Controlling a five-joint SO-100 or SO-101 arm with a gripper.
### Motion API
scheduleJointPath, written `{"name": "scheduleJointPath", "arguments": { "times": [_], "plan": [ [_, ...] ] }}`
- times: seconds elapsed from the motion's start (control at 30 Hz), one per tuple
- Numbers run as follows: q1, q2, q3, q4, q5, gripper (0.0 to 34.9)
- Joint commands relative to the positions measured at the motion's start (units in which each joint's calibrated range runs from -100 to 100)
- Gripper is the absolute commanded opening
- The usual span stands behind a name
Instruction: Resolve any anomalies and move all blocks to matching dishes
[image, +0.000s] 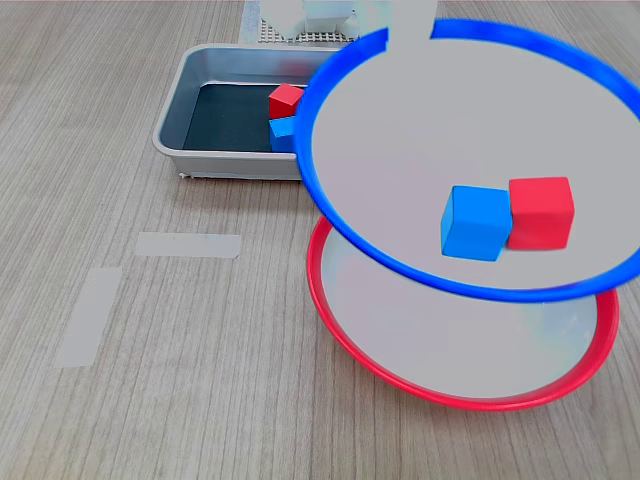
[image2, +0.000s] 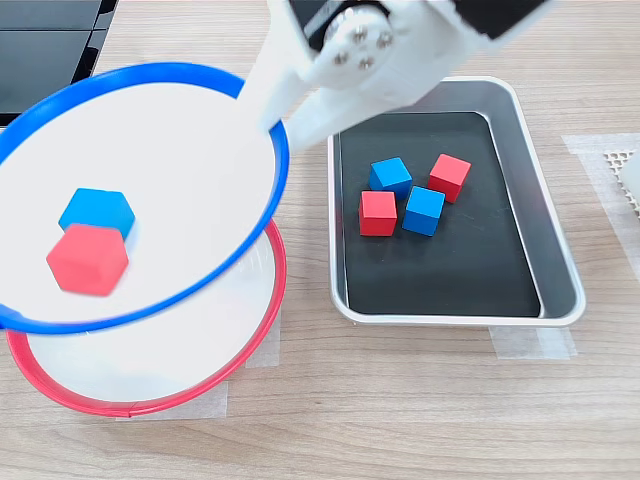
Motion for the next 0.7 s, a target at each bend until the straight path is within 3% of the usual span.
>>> {"name": "scheduleJointPath", "arguments": {
  "times": [0.0,0.17,0.37,0.67],
  "plan": [
    [4.1,-5.3,-2.3,1.8,1.3,0.0],
    [11.9,-5.2,-3.5,2.4,4.8,0.0],
    [21.3,0.5,-2.9,-2.7,8.4,0.0],
    [27.2,8.4,1.2,-12.6,11.5,0.0]
  ]
}}
